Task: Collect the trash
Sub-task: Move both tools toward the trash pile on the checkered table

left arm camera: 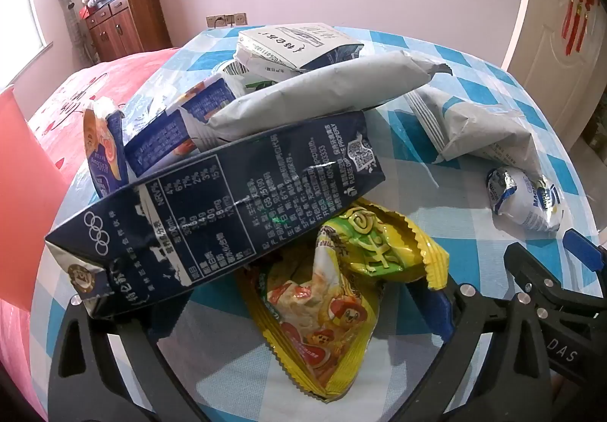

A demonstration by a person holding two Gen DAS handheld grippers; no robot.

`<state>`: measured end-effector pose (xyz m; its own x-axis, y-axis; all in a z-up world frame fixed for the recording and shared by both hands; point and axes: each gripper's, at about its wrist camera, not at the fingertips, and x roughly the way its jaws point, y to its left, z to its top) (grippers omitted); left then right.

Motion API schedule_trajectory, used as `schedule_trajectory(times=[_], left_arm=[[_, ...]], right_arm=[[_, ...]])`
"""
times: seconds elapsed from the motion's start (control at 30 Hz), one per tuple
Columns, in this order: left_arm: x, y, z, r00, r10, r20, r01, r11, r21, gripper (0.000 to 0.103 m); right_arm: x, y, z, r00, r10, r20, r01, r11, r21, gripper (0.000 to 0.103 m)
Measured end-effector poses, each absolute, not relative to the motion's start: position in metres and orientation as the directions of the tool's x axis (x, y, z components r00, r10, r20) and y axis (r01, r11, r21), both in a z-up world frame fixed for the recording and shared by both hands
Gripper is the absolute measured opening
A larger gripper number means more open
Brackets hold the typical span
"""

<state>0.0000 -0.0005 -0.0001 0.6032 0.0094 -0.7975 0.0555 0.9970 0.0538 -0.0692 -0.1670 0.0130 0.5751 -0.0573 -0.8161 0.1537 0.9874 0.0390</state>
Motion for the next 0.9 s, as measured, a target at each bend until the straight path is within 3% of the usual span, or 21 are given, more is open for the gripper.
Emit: schedule_trajectory(times=[0.4,0.9], left_arm=[[-0.023,0.003,0.005,0.608,-0.010,-0.794,0.077,0.996,0.047,0.099],[-0.079,0.014,0.044,0.711,0.012,-0.703,0.105,0.987,0.122,0.099]], right_arm=[[-0.083,-0.163,0.010,0.574,-0.042,-0.818,0.125,0.992,0.036,0.098],[-0.143,-0.168,0.037,0.630,-0.113,-0.769,0.157,0.988,-0.016,0.098]])
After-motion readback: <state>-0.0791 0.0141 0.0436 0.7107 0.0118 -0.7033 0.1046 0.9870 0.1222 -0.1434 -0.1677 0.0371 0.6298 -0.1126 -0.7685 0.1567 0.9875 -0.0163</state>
